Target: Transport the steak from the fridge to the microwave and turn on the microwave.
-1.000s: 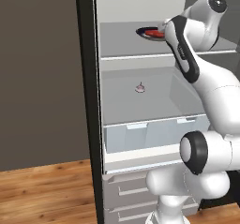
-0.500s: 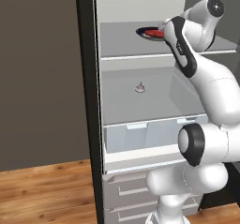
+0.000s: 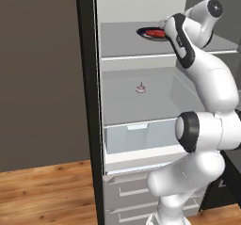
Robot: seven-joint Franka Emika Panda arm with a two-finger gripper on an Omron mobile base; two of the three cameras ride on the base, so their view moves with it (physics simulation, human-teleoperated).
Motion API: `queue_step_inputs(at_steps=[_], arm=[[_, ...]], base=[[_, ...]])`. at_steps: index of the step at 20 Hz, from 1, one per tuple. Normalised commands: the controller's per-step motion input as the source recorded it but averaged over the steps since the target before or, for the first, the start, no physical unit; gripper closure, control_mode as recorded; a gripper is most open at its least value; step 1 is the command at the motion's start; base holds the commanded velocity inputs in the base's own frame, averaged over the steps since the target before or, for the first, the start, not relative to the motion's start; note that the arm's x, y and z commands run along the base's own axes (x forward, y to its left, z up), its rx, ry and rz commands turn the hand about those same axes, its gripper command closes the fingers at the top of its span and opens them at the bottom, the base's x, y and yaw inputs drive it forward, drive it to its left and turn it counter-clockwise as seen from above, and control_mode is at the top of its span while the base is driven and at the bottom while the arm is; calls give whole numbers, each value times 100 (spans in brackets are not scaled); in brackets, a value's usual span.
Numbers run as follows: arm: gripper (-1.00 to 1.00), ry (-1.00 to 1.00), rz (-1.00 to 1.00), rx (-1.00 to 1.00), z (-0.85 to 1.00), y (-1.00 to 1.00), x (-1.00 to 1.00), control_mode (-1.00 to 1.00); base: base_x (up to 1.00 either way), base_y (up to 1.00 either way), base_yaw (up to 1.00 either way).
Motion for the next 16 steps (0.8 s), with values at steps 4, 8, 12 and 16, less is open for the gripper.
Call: queue_step_inputs(at_steps=[4,8,12,16], arm=[[-100,2,0,0,0,-8,26,-100],[-100,0,4,0,-2,-2,21,-100],[-100,0,12,0,-8,0,19,-100],[-100,3,19,0,-15,-2,12,-100]], base=[[0,0,0],[0,0,0],[0,0,0],[0,0,0]])
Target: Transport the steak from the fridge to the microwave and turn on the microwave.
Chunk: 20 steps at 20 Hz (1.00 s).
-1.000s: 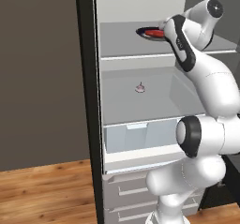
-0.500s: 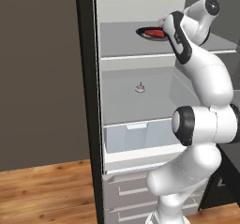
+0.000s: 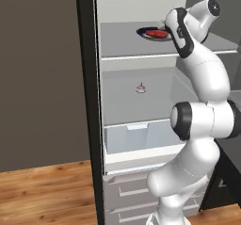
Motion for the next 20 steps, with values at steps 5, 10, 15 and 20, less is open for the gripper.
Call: queue_step_inputs(at_steps=[5,10,15,20], arm=[[-100,1,21,-6,-5,-1,4,-100],[-100,0,13,-17,3,0,4,-100],[-100,4,9,-20,5,0,7,-100],[-100,7,4,-13,0,0,6,-100]], base=[[0,0,0],[0,0,0],[0,0,0],[0,0,0]])
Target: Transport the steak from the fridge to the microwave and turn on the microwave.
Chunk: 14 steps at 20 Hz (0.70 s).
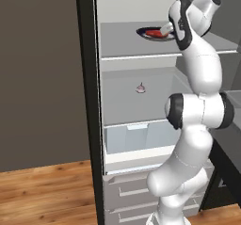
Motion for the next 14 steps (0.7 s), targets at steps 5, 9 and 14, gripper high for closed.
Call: queue_step_inputs(at_steps=[5,9,14], arm=[[-100,13,0,-1,0,0,18,-100],[-100,11,0,0,0,0,28,-100],[-100,4,0,0,0,-3,31,-100]], base=[[0,0,0],[0,0,0],[0,0,0]])
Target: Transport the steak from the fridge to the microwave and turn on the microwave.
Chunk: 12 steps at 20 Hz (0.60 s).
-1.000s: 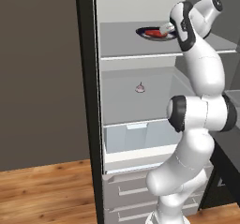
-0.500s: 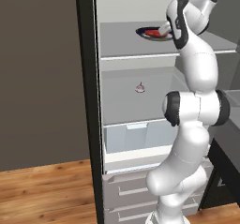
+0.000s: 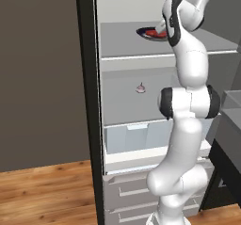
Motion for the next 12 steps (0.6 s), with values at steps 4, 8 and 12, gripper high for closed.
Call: queue_step_inputs(at_steps=[4,8,12], arm=[[-100,0,1,0,0,-11,30,-100],[-100,4,0,0,0,-12,29,-100],[-100,6,0,0,0,-10,25,-100]], base=[[0,0,0],[0,0,0],[0,0,0]])
